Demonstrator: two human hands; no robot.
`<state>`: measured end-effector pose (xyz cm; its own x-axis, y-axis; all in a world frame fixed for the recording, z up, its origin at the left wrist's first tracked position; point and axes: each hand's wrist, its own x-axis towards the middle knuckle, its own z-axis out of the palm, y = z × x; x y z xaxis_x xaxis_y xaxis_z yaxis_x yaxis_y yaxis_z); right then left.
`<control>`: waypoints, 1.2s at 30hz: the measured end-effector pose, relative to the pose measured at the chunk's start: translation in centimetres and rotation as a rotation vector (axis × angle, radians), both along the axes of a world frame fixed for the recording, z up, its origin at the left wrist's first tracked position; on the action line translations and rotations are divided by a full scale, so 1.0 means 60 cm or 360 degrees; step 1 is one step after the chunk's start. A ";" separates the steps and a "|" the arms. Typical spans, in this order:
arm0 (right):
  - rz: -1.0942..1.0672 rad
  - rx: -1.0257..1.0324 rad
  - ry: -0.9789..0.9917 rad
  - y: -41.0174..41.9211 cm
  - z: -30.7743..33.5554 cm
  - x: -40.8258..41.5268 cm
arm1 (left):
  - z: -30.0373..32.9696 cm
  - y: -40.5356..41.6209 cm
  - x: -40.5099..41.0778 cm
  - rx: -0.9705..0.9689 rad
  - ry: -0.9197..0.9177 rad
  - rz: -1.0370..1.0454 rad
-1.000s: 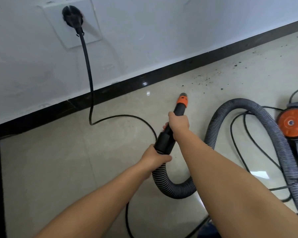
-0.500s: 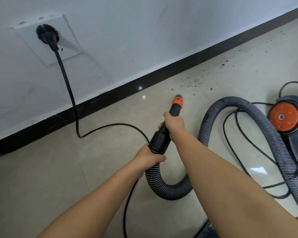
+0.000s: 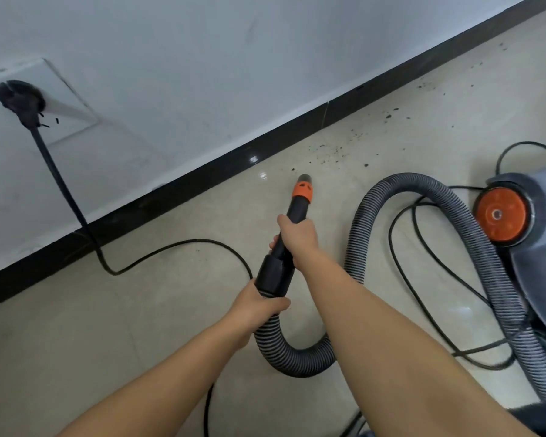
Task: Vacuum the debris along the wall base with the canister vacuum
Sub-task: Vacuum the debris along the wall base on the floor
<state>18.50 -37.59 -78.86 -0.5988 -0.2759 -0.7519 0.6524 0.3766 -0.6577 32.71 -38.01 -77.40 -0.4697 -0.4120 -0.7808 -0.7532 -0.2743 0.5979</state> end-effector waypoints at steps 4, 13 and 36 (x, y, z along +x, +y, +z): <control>0.0197 -0.0134 -0.0174 -0.045 0.008 0.017 | 0.039 -0.038 0.021 -0.0020 -0.0125 0.0070; 0.0290 -0.0079 -0.0288 -0.083 -0.047 -0.085 | 0.134 -0.062 -0.094 -0.0106 -0.0352 -0.0166; 0.0108 -0.0078 -0.0189 -0.075 0.021 -0.133 | 0.043 -0.070 -0.132 -0.0158 -0.0147 -0.0049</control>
